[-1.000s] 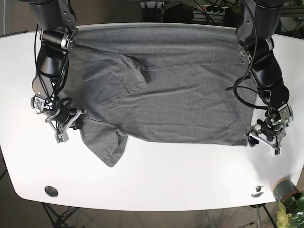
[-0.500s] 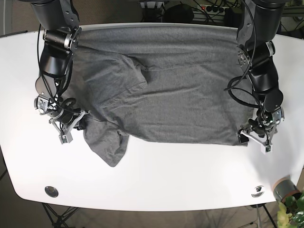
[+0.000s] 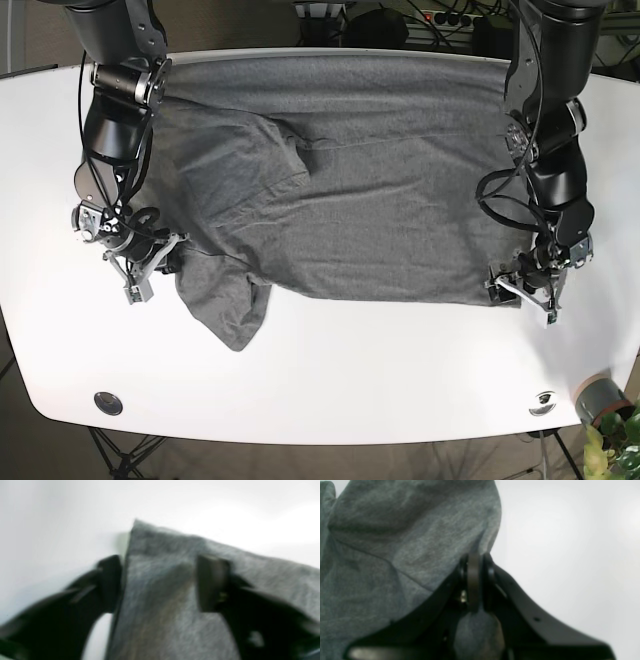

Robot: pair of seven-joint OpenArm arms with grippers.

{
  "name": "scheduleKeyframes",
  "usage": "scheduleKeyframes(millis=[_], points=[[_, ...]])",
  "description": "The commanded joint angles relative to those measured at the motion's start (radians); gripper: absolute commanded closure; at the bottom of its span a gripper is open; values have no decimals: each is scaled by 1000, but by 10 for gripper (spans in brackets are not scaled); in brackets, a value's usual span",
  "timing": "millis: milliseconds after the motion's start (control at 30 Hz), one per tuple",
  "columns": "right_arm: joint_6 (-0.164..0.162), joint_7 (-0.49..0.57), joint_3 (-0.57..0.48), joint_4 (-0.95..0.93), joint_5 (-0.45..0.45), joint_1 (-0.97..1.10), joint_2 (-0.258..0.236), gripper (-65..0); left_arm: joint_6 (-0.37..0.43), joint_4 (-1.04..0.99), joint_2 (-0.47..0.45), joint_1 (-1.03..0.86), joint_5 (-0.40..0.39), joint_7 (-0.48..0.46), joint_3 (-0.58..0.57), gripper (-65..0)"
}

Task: Fold the T-shirt properly
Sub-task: 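Fold the hem up onto the shirt's collar edge with both grippers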

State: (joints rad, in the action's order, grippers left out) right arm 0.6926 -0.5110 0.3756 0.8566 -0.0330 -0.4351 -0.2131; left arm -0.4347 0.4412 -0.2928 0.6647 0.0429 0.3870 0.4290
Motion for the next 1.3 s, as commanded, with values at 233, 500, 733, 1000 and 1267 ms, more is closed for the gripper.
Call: scheduleKeyframes(millis=[233, 500, 733, 1000, 1267], points=[[6, -2, -3, 17, 9, -70, -10, -27, -8, 6, -7, 22, -4, 13, -85, 0], [6, -59, -3, 79, 8, -115, 13, -27, -10, 267, -6, -10, -2, 89, -35, 0], [6, -168, -3, 237, 9, -112, 14, -27, -102, 505, 25, -56, -4, 229, -29, 0], [6, -283, 3, 485, 11, -21, 13, -24, -114, 801, 42, -178, -5, 353, 23, 0], [6, -360, 7, 729, 11, 120, 14, -24, -191, 1017, 59, -288, -5, 464, 118, 0]])
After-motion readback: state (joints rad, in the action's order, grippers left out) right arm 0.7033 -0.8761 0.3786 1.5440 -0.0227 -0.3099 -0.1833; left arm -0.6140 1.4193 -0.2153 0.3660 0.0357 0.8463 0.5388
